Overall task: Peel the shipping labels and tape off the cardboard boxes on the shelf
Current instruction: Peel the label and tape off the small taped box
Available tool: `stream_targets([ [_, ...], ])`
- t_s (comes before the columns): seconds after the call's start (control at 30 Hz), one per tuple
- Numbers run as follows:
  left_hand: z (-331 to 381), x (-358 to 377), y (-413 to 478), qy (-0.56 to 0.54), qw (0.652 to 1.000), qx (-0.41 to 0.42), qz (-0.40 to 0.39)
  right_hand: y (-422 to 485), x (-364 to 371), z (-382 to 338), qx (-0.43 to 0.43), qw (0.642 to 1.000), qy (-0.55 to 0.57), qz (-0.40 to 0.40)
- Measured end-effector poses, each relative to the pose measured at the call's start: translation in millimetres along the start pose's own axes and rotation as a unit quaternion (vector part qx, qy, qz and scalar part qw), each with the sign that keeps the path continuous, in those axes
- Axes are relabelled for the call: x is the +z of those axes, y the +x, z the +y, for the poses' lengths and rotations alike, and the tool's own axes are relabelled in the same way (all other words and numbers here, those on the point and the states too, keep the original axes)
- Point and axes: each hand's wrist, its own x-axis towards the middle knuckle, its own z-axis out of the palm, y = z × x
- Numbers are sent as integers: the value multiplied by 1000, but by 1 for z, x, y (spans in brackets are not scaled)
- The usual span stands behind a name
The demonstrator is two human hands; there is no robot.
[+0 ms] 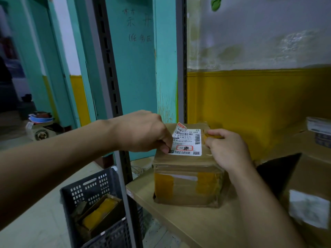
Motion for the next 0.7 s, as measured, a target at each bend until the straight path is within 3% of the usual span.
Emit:
stream_targets([
  [0.17, 2, 7, -5, -3, 998, 14, 60, 0, -1, -1, -14, 999, -38, 20],
  [0.4, 3, 19, -9, 10, 997, 5, 79, -7, -1, -8, -64, 986, -130, 76],
  [0.7, 9, 28, -15, 17, 994, -5, 105, -23, 3, -14, -229, 957, -171, 48],
])
